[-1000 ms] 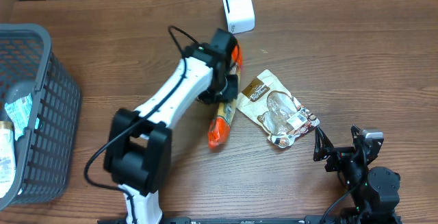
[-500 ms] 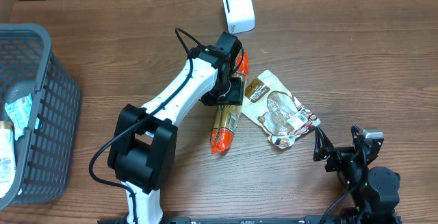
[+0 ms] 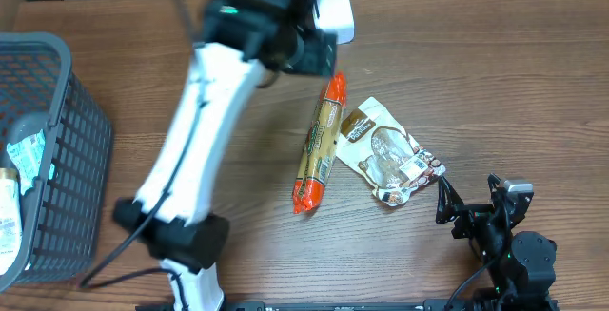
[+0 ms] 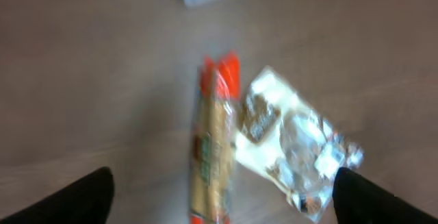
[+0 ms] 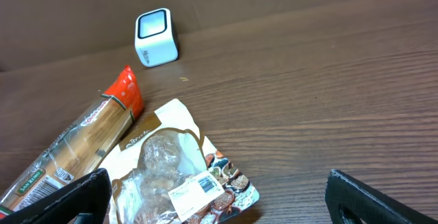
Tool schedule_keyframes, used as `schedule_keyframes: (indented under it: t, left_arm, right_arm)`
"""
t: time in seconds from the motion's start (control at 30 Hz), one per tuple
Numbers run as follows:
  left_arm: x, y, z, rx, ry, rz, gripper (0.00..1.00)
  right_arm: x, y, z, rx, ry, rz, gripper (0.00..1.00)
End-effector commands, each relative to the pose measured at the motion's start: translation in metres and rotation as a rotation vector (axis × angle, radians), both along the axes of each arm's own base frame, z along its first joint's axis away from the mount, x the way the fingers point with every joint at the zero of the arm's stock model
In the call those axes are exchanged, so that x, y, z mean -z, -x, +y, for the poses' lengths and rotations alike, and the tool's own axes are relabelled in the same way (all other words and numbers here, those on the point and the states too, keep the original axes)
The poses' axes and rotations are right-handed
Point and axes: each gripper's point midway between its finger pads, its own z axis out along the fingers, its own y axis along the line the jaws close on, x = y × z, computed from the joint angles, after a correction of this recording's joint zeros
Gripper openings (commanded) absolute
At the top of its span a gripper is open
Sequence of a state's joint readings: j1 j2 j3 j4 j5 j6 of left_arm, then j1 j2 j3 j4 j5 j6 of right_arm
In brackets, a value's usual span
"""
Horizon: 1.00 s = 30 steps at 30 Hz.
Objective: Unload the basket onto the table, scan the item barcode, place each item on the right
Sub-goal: 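Lower the spaghetti pack onto the table and open the left gripper, then reach into the basket and grasp the mint-green wipes pack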
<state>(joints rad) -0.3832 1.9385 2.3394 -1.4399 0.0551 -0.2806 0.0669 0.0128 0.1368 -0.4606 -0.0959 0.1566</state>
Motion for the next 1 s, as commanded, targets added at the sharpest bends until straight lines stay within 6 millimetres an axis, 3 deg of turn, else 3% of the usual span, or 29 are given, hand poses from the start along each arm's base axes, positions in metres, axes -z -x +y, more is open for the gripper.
schedule_keyframes:
  t: [0.0, 0.1, 0.13, 0.2, 0.23, 0.3, 0.47, 0.57, 0.7, 0.8, 0.97]
  left_arm:
    - [-0.084, 0.014, 0.094, -0.187, -0.037, -0.202, 0.99]
    - [-0.094, 0.039, 0.168, -0.382, -0.051, -0.171, 1.00]
    - [-0.094, 0.059, 0.210, -0.499, -0.067, -0.136, 1.00]
    - [-0.099, 0.075, 0.248, -0.596, -0.053, -0.145, 1.00]
    - [-0.104, 0.091, 0.281, -0.703, -0.036, -0.157, 1.00]
    - [-0.110, 0.110, 0.312, -0.810, -0.025, -0.176, 1.00]
    - [-0.107, 0.150, 0.375, -1.054, -0.047, -0.162, 1.00]
    - [-0.091, 0.173, 0.404, -1.220, 0.044, -0.118, 1.00]
    - [-0.064, 0.189, 0.441, -1.318, 0.091, -0.074, 1.00]
    - [-0.039, 0.190, 0.465, -1.360, 0.091, -0.047, 0.98]
    - [-0.006, 0.158, 0.498, -1.214, 0.015, -0.089, 1.00]
  right_arm:
    - [0.003, 0.001, 0.000, 0.001, 0.003, 0.008, 1.00]
    - [0.003, 0.001, 0.000, 0.001, 0.003, 0.008, 1.00]
    - [0.003, 0.001, 0.000, 0.001, 0.003, 0.008, 1.00]
    - [0.003, 0.001, 0.000, 0.001, 0.003, 0.008, 1.00]
    - [0.003, 0.001, 0.000, 0.002, 0.003, 0.008, 1.00]
    - [0.003, 0.001, 0.000, 0.002, 0.003, 0.009, 1.00]
    - [0.003, 0.001, 0.000, 0.002, 0.003, 0.008, 1.00]
    - [0.003, 0.001, 0.000, 0.001, 0.003, 0.008, 1.00]
    - [0.003, 0.001, 0.000, 0.001, 0.003, 0.008, 1.00]
    - [0.003, 0.001, 0.000, 0.001, 0.003, 0.008, 1.00]
    - [0.003, 0.001, 0.000, 0.001, 0.003, 0.008, 1.00]
